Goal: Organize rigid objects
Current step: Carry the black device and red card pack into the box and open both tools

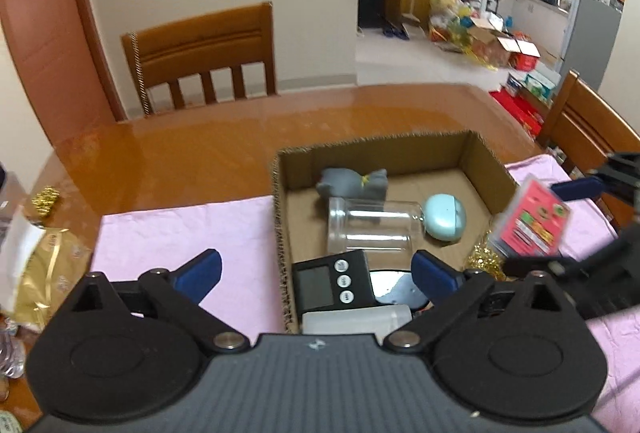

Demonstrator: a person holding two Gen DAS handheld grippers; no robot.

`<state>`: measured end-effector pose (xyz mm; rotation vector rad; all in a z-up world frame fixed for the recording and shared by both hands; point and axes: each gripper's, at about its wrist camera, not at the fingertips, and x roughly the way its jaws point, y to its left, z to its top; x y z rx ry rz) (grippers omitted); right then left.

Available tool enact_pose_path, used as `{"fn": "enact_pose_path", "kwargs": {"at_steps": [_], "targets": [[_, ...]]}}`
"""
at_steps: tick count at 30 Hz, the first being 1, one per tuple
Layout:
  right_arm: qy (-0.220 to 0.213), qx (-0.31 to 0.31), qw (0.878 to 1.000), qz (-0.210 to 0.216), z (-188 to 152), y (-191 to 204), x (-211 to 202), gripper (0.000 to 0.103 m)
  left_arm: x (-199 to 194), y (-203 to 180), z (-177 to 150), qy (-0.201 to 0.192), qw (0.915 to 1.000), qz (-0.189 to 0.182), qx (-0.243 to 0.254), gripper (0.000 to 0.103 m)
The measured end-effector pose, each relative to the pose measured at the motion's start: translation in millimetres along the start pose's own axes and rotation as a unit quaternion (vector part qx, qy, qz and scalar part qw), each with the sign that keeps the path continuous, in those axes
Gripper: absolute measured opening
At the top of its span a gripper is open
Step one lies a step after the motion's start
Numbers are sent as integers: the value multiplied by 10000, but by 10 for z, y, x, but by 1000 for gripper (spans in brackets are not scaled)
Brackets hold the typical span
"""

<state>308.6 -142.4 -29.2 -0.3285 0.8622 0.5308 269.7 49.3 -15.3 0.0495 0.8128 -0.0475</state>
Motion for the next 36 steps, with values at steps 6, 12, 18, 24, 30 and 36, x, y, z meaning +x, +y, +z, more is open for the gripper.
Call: {"fn": "enact_pose_path", "kwargs": {"at_steps": [6,12,18,24,30,36], "targets": [[135,128,9998,-24,204,-161,342,92,-219,9,-103,-122,9998,79,-141,102],[222,349,9991,-128,376,-285,664,96,-295,-8,-200,-95,9996,238,-137,102],[249,486,9983,-216,412,-296,581,103,-362,-20,-234,-65,9991,411,-121,102],[689,695,9942,-450,302,-140,147,103,-405,-56,-199,179,9982,511,-245,102],[784,1061,9871,-908,-30,97,-362,103,-436,-186,-237,502,9971,508,-257,102],[773,1581,9779,-1133,-296,232,-676,103,-512,-312,-326,677,9968,360,-236,102]]}}
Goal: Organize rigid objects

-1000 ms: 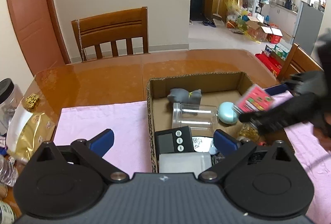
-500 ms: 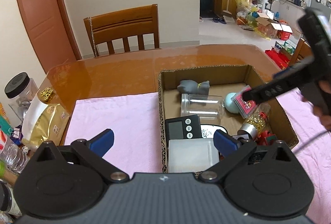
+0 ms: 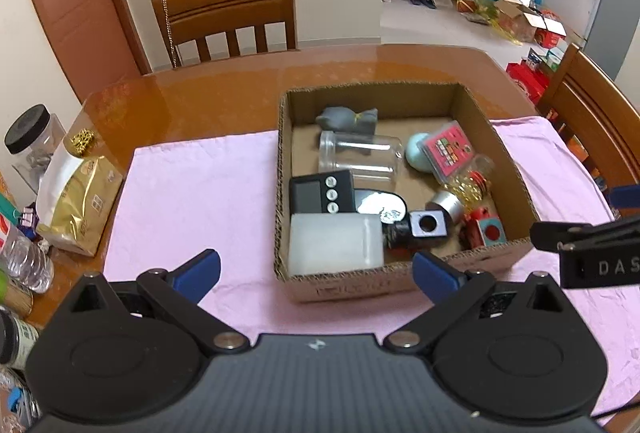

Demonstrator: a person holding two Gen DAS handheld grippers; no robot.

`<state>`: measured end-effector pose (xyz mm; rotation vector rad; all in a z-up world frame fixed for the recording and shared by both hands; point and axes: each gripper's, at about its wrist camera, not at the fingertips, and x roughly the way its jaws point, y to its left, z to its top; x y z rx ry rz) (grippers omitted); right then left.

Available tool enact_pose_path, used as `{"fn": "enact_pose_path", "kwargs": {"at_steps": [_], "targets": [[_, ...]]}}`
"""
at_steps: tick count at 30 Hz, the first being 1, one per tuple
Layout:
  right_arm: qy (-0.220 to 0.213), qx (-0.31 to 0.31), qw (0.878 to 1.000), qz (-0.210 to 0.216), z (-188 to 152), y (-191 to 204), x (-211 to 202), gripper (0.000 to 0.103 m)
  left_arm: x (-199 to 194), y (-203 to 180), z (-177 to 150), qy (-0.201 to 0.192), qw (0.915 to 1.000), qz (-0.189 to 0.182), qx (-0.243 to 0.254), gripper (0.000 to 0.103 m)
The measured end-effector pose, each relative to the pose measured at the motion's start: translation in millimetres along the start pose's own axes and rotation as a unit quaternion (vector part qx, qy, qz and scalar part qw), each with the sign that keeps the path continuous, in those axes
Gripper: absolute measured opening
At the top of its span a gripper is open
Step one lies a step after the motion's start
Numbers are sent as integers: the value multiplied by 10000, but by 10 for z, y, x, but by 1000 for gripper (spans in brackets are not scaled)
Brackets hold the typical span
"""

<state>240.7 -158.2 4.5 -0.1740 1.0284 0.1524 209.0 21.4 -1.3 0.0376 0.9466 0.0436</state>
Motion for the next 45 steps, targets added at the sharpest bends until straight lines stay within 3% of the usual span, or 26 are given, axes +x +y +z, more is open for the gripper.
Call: {"fn": "enact_pose_path", "kwargs": {"at_steps": [9,45], "targets": [[-49,295,9995,35,-166,24,-158,103,-84,-18,-14,-44,10000,13,-34,102],[-260,364,9990,7,-162,71,-315,103,-229,-13,36,-170,9998,20,-80,102]]}}
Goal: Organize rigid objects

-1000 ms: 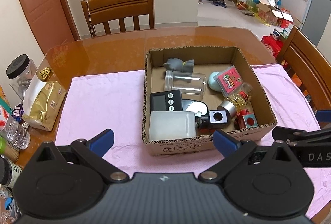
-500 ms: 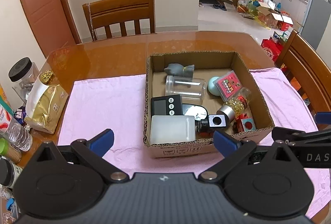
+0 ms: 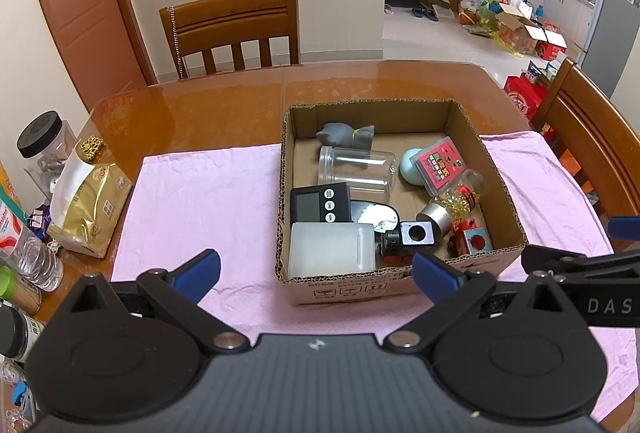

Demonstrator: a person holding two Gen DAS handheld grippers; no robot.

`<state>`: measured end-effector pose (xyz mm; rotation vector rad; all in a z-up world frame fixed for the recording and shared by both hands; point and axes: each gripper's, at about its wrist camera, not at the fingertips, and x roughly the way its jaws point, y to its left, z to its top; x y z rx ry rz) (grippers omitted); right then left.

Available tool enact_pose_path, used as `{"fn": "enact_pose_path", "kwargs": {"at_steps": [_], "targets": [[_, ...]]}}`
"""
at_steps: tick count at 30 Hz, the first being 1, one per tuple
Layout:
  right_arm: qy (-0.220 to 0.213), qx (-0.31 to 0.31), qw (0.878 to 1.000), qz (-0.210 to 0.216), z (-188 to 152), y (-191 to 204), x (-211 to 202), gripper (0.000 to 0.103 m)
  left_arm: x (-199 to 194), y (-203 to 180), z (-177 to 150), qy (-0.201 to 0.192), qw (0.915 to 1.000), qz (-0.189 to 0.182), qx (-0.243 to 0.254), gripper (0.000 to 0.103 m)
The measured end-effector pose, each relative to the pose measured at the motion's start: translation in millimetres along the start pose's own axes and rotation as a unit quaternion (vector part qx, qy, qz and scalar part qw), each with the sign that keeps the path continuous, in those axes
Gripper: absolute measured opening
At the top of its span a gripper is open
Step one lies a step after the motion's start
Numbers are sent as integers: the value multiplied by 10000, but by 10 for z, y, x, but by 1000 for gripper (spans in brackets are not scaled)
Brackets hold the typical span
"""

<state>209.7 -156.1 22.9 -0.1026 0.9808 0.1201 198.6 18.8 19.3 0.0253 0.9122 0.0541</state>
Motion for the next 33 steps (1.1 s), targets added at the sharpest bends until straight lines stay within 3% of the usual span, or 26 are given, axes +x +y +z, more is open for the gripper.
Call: {"fn": "enact_pose_path", "kwargs": {"at_steps": [33], "targets": [[-82,-2,10000,-16,-2,-2,-62,103,-38,-20,-6,14,10000,27,-45,102]]}}
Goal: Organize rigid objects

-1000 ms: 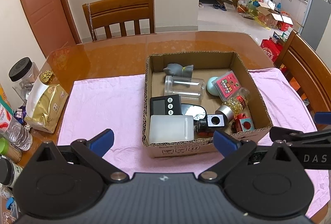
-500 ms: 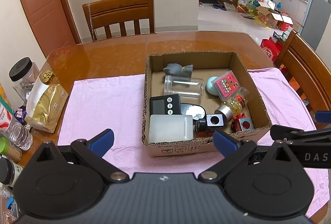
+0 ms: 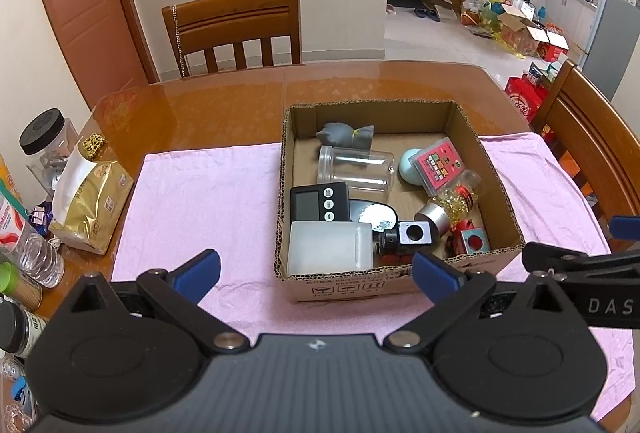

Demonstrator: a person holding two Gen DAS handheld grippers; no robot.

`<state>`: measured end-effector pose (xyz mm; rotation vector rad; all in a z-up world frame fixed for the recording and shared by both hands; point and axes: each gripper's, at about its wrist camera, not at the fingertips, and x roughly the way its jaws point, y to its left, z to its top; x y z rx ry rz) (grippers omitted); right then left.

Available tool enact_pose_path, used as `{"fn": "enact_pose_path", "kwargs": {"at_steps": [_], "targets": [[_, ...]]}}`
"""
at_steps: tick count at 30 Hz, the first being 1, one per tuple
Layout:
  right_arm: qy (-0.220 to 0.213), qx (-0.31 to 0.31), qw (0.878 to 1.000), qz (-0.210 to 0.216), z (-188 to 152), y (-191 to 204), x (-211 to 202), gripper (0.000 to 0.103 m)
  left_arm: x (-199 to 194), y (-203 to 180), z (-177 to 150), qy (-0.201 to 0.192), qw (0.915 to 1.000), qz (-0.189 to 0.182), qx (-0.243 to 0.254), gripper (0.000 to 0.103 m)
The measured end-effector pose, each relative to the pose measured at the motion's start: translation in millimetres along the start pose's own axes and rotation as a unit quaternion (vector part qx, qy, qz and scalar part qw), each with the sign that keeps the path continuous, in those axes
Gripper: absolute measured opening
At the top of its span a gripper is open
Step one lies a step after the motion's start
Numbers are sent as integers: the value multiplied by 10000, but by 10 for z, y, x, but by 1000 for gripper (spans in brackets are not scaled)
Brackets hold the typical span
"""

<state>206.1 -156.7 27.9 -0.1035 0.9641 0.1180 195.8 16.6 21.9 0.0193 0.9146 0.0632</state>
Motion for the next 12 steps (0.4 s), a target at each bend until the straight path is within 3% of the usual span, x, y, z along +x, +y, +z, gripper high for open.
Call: {"fn": "enact_pose_path", "kwargs": {"at_steps": [12], "targets": [[-23,-2,10000,17,-1,-18,-16,103,-14,2,-4,-1,10000,16,-17,102]]}}
